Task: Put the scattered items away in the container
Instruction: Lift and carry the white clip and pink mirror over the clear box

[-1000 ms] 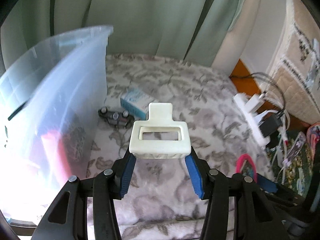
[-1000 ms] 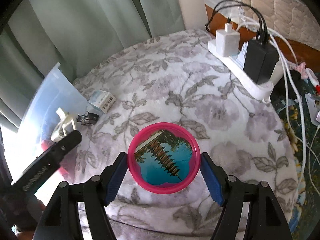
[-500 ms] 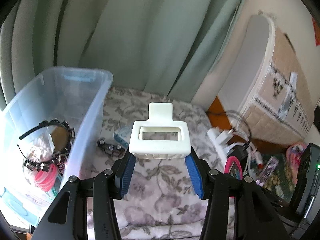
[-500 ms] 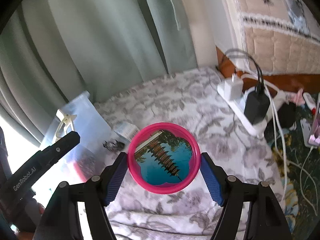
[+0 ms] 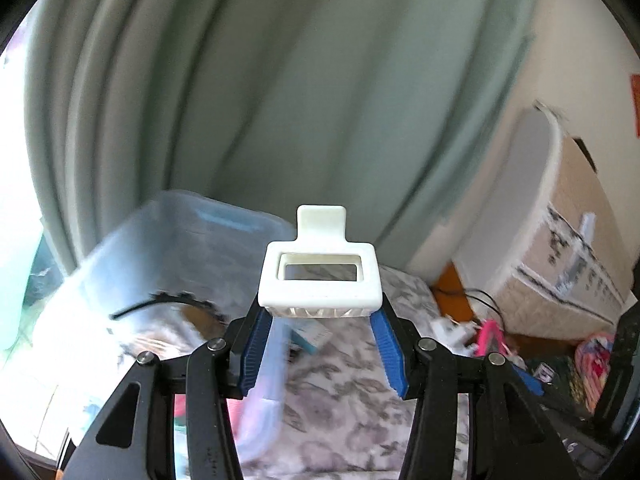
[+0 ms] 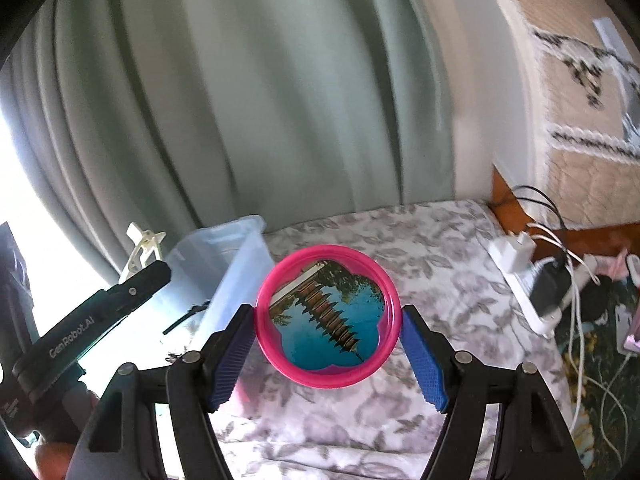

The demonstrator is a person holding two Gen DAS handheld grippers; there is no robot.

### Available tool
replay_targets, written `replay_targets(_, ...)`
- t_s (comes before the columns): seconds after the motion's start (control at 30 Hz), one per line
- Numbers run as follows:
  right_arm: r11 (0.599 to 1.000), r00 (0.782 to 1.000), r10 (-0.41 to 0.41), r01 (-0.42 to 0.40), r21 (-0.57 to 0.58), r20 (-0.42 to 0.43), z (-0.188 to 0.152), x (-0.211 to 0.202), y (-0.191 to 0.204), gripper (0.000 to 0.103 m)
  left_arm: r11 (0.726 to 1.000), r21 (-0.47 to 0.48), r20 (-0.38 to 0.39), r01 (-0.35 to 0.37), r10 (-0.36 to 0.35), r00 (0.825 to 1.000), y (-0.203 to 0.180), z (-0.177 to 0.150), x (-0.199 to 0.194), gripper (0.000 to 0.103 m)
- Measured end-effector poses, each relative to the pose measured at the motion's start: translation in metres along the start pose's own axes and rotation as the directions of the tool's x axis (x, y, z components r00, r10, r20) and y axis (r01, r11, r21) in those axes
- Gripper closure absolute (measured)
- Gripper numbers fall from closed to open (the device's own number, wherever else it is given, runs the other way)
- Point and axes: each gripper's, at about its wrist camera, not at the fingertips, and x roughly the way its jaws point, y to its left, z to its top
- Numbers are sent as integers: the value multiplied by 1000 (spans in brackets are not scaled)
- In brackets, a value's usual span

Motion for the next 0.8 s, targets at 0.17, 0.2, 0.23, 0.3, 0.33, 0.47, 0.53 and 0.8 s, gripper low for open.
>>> replay_targets(0.17, 997, 999, 52, -53, -61, -15, 4, 13, 36, 28, 993, -87, 19, -75, 77, 997, 49, 5, -3, 51)
replay_targets(0.2, 995, 998, 64, -65, -76, -22, 4, 18, 45, 28, 990, -104, 19, -91, 93, 995, 58, 5, -3, 51)
replay_targets(0.23, 993, 997, 76, -79, -93, -26, 3, 22, 54, 28, 988, -116, 17, -103, 105, 994, 66, 5, -3, 51)
replay_targets(0.3, 986, 994, 104, -108, -130, -33, -1, 31, 72, 28, 982, -142, 13, -121, 124, 992, 81, 3, -1, 51)
replay_targets(0.33, 981, 993, 116, -121, -152, -37, -4, 36, 82, 28, 980, -152, 12, -127, 130, 991, 87, 2, -1, 51)
replay_targets(0.47, 958, 987, 146, -159, -239, -71, -16, 53, 114, 28, 973, -179, 4, -148, 152, 988, 110, -2, 5, 51)
replay_targets(0.53, 951, 983, 156, -176, -254, -96, -20, 63, 123, 28, 970, -188, 1, -153, 156, 988, 119, -3, 8, 51)
replay_targets(0.8, 939, 974, 159, -200, -279, -162, -31, 99, 138, 28, 973, -171, -37, -154, 150, 988, 132, -9, 29, 51)
